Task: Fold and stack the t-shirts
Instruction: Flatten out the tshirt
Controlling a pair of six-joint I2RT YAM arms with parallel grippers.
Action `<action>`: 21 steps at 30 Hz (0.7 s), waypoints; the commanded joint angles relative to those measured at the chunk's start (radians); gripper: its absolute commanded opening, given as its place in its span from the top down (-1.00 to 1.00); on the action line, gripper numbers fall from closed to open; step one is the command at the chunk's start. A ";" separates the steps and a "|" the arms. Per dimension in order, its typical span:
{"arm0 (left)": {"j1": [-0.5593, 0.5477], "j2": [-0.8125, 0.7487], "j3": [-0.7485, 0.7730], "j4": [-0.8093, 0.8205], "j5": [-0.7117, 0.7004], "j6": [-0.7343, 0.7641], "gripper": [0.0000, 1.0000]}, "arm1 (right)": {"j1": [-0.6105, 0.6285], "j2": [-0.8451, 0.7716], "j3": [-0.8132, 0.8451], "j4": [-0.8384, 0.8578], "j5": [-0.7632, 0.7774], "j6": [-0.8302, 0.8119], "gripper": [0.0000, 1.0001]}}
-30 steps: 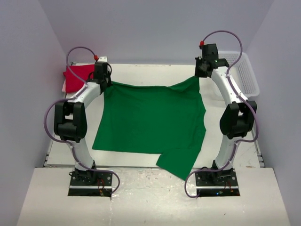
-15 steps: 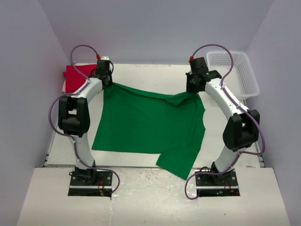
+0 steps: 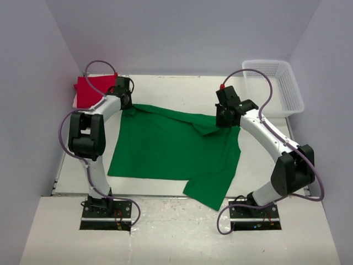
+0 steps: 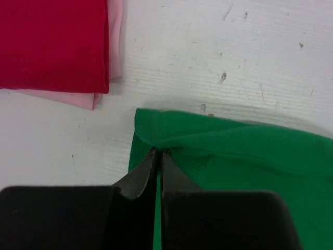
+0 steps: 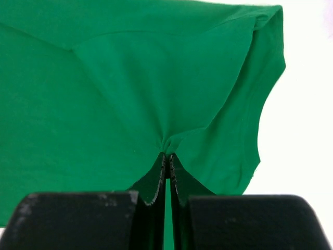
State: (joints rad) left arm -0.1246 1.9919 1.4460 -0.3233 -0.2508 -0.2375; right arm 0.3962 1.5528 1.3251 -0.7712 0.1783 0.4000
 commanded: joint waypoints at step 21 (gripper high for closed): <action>-0.041 -0.125 0.017 -0.019 0.071 -0.031 1.00 | 0.023 -0.033 -0.106 0.053 0.141 0.053 1.00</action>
State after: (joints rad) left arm -0.1581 1.9129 1.4467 -0.3412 -0.2180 -0.2501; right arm 0.4141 1.5253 1.1595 -0.7662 0.2722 0.4511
